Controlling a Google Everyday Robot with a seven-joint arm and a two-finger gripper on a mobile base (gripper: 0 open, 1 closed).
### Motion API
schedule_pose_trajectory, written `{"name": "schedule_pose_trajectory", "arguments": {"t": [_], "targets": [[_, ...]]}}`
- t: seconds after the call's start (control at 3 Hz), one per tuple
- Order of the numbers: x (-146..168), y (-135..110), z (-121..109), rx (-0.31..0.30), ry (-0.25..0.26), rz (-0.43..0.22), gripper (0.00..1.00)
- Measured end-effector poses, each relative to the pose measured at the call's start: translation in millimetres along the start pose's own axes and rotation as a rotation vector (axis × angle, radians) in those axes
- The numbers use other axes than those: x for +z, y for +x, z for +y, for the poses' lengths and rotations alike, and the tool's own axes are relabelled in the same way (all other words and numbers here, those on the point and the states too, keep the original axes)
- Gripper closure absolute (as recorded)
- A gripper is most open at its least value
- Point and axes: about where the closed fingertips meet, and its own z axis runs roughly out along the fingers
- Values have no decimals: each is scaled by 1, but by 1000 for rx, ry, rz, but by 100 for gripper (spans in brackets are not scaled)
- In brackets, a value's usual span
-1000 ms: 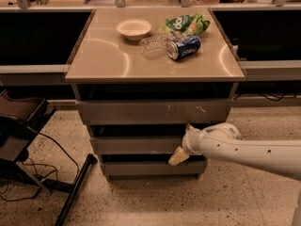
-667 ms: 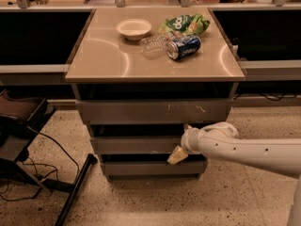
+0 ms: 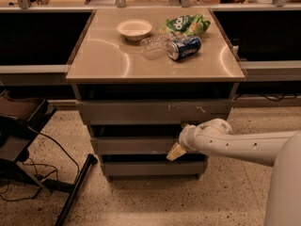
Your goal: Open middle drawer
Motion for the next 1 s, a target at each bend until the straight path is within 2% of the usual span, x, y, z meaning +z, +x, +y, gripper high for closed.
{"name": "schedule_pose_trajectory", "arguments": {"t": [0.33,1.0], "targets": [[17,9,-1,18,-3,15,0],[105,32,9,82,-52,109,0]]}}
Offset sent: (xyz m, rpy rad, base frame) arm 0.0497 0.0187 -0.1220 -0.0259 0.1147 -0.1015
